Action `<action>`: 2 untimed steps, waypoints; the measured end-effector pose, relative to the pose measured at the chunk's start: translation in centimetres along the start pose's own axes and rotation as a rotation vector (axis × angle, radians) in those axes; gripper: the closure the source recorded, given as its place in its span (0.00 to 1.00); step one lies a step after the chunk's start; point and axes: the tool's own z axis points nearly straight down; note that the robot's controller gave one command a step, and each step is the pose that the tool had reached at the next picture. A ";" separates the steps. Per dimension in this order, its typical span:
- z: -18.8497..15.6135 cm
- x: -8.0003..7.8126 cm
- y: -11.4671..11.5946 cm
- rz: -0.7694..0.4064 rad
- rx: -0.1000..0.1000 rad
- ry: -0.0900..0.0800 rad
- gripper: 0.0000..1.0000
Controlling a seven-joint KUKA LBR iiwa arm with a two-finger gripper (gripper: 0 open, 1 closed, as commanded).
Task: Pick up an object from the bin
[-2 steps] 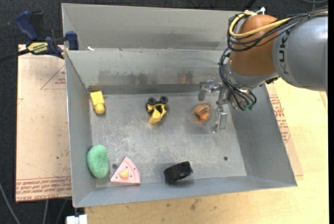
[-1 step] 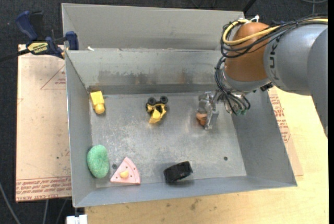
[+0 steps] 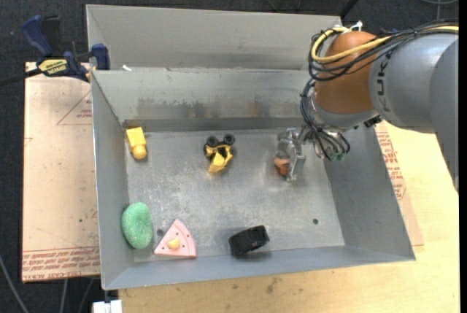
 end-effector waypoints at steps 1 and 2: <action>-0.2 0.1 0.0 0.000 0.000 0.000 1.00; -0.9 0.0 0.0 0.000 0.000 0.000 1.00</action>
Offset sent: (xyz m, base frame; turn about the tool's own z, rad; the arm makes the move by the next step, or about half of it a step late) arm 0.0001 -0.0001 0.0249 0.0000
